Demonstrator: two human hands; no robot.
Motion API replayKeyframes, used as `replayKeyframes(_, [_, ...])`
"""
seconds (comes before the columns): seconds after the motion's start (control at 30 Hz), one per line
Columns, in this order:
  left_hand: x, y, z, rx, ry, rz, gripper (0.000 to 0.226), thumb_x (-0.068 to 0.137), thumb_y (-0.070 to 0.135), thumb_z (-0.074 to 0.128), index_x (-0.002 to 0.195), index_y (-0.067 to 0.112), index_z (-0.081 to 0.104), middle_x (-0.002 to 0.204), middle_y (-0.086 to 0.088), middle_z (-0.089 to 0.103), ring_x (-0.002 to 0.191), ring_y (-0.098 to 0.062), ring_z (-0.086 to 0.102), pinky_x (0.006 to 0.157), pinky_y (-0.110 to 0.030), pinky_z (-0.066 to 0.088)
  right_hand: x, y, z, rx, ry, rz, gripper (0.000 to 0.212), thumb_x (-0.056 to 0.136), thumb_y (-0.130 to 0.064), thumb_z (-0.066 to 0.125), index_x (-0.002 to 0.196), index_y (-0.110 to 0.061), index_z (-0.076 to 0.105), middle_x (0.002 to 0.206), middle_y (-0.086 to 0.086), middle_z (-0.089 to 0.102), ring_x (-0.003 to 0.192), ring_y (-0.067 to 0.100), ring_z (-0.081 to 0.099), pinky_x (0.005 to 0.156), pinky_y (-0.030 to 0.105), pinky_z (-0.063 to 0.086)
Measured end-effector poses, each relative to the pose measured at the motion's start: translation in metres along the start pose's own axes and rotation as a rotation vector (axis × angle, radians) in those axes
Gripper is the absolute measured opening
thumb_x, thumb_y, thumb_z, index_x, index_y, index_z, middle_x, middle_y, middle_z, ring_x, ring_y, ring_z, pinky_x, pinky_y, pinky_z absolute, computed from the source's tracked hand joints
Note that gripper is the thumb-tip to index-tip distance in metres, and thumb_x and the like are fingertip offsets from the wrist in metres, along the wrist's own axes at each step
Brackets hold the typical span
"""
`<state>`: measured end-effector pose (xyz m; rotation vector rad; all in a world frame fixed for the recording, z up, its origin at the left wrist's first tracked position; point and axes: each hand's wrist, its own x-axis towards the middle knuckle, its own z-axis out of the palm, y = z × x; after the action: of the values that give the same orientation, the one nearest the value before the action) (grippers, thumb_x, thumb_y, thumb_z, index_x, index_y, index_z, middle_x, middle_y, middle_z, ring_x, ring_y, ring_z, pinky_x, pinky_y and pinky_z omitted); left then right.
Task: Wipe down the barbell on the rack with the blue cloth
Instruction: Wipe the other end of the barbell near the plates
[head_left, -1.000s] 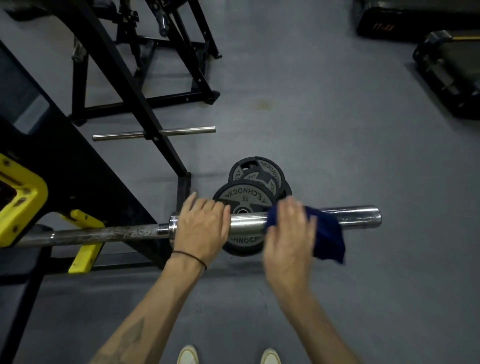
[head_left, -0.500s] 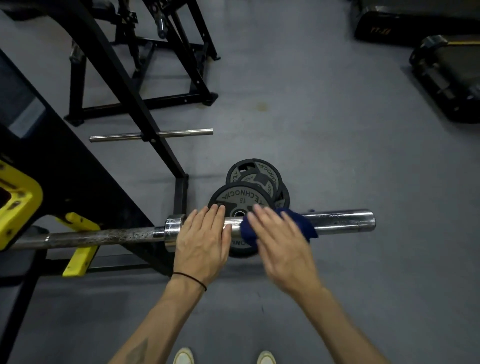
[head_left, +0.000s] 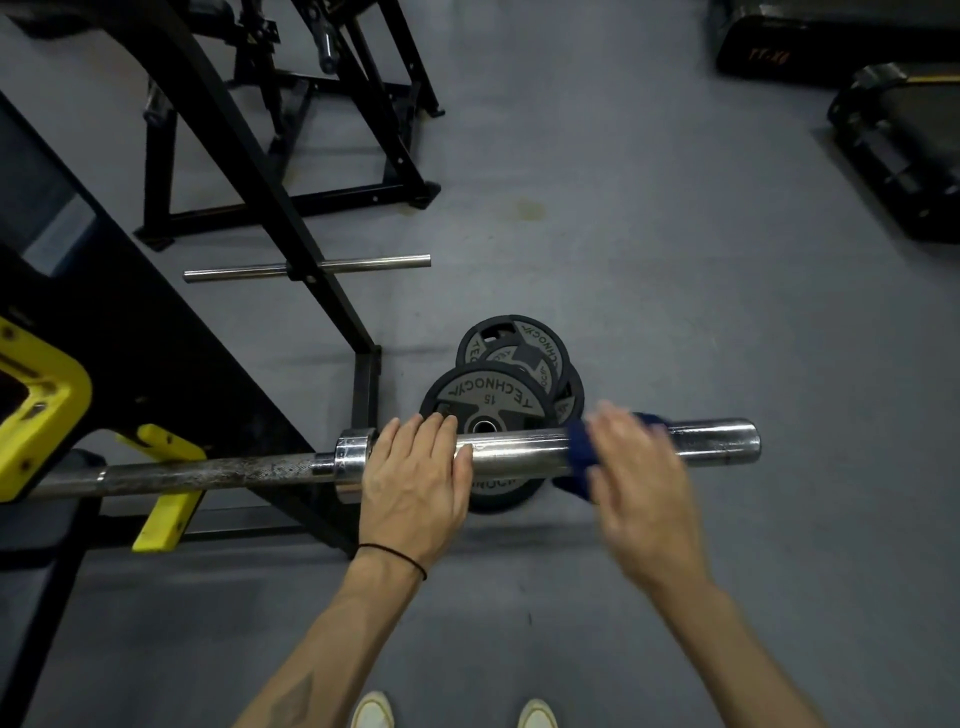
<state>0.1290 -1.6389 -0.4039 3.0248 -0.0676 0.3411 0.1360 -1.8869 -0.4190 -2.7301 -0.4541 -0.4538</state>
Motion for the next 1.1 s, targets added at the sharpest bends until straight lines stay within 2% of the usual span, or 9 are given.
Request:
replayKeyframes(0.13, [0.012, 0.0, -0.007, 0.042, -0.062, -0.031, 0.048, 0.105, 0.043, 0.026, 0.092, 0.019, 0.065, 0.085, 0.0, 0.066, 0.079, -0.021, 0.06, 0.084, -0.038, 0.047, 0.003, -0.021, 0.016, 0.105, 0.243, 0.597, 0.054, 0.106, -0.03, 0.036, 0.151, -0.002, 0.046, 0.162, 0.012, 0.038, 0.153, 0.029, 0.028, 0.125, 0.057, 0.017])
replayKeyframes(0.23, [0.033, 0.001, -0.02, 0.092, -0.274, -0.049, 0.074, 0.099, 0.046, -0.002, 0.088, 0.02, 0.067, 0.071, 0.001, 0.064, 0.06, -0.023, 0.057, 0.059, -0.036, 0.036, 0.011, -0.086, 0.03, 0.164, 0.082, 0.368, 0.058, 0.107, -0.038, 0.032, 0.157, -0.009, 0.037, 0.167, 0.006, 0.028, 0.157, 0.022, 0.018, 0.128, 0.044, 0.003])
replayKeyframes(0.37, [0.041, 0.001, -0.018, -0.057, -0.121, -0.088, 0.061, 0.104, 0.04, 0.012, 0.081, 0.019, 0.064, 0.073, 0.001, 0.063, 0.067, -0.02, 0.055, 0.081, -0.04, 0.049, 0.006, -0.025, 0.006, 0.016, -0.088, -0.052, 0.055, 0.105, -0.034, 0.038, 0.155, -0.013, 0.043, 0.163, 0.004, 0.037, 0.152, 0.018, 0.032, 0.127, 0.04, 0.013])
replayKeyframes(0.47, [0.015, 0.018, -0.002, -0.155, 0.033, -0.077, 0.047, 0.103, 0.038, 0.032, 0.108, 0.014, 0.071, 0.112, -0.005, 0.072, 0.113, -0.024, 0.063, 0.109, -0.047, 0.041, -0.003, 0.031, -0.009, 0.036, 0.109, 0.383, 0.053, 0.106, -0.03, 0.035, 0.151, -0.006, 0.047, 0.161, 0.009, 0.04, 0.152, 0.025, 0.032, 0.128, 0.046, 0.011])
replayKeyframes(0.57, [-0.003, 0.032, 0.008, -0.189, 0.044, -0.088, 0.048, 0.103, 0.039, 0.034, 0.134, 0.014, 0.061, 0.143, -0.004, 0.056, 0.14, -0.023, 0.043, 0.121, -0.048, 0.025, 0.007, -0.021, 0.017, 0.152, 0.238, 0.679, 0.057, 0.107, -0.033, 0.033, 0.153, -0.002, 0.042, 0.166, 0.011, 0.029, 0.157, 0.027, 0.018, 0.127, 0.051, 0.006])
replayKeyframes(0.67, [-0.004, 0.031, 0.012, -0.174, 0.061, -0.068, 0.05, 0.105, 0.039, 0.03, 0.139, 0.014, 0.057, 0.15, -0.004, 0.049, 0.145, -0.022, 0.036, 0.122, -0.046, 0.023, 0.0, -0.071, 0.025, 0.17, 0.048, 0.261, 0.057, 0.107, -0.032, 0.034, 0.159, -0.01, 0.031, 0.17, 0.005, 0.021, 0.158, 0.021, 0.011, 0.129, 0.041, -0.001])
replayKeyframes(0.77, [-0.003, 0.028, 0.012, -0.141, 0.06, -0.042, 0.05, 0.105, 0.039, 0.029, 0.14, 0.014, 0.055, 0.151, -0.003, 0.047, 0.146, -0.021, 0.034, 0.122, -0.045, 0.023, 0.0, -0.019, 0.008, 0.05, -0.087, -0.108, 0.055, 0.104, -0.028, 0.04, 0.158, -0.013, 0.037, 0.167, 0.002, 0.029, 0.155, 0.016, 0.024, 0.127, 0.039, 0.012])
replayKeyframes(0.97, [-0.003, 0.032, 0.014, -0.123, 0.08, -0.067, 0.047, 0.105, 0.038, 0.034, 0.139, 0.015, 0.057, 0.149, -0.003, 0.05, 0.147, -0.023, 0.034, 0.122, -0.046, 0.023, 0.009, -0.02, 0.018, 0.186, 0.232, 0.625, 0.056, 0.106, -0.032, 0.034, 0.152, -0.001, 0.043, 0.164, 0.013, 0.034, 0.155, 0.028, 0.023, 0.127, 0.055, 0.011])
replayKeyframes(1.1, [-0.003, 0.03, 0.015, -0.12, 0.07, -0.057, 0.048, 0.105, 0.038, 0.033, 0.14, 0.015, 0.055, 0.149, -0.003, 0.051, 0.146, -0.022, 0.034, 0.123, -0.043, 0.02, -0.004, -0.057, 0.018, 0.168, -0.062, 0.02, 0.06, 0.106, -0.033, 0.039, 0.161, -0.01, 0.028, 0.171, 0.004, 0.019, 0.158, 0.019, 0.012, 0.128, 0.041, 0.006])
